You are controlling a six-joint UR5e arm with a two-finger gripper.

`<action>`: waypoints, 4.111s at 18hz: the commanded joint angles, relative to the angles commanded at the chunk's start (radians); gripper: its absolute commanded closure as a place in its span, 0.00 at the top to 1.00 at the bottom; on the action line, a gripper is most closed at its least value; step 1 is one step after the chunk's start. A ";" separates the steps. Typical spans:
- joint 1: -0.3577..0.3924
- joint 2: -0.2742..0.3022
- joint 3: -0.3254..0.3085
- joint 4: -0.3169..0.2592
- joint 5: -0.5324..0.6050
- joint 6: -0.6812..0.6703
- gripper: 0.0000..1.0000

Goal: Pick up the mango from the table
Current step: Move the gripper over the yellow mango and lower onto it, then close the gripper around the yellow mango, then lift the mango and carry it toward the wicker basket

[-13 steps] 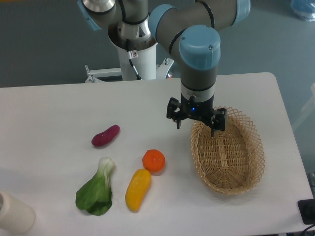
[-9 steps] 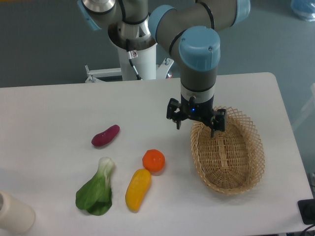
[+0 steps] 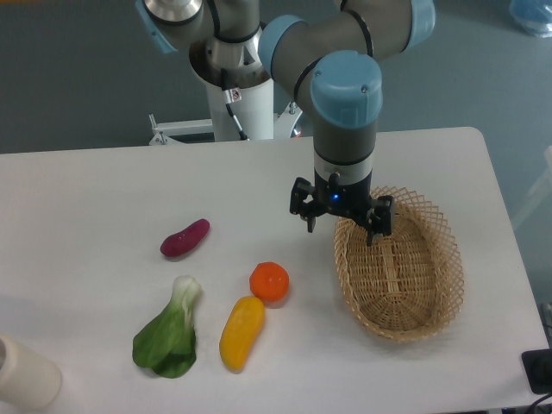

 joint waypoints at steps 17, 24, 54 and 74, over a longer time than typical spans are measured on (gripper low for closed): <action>-0.209 -0.259 -0.020 0.250 -0.025 -0.180 1.00; -0.233 -0.288 -0.031 0.266 -0.023 -0.177 1.00; -0.148 -0.147 0.041 0.192 0.029 -0.017 0.59; 0.044 -0.052 0.050 0.052 -0.029 0.256 0.59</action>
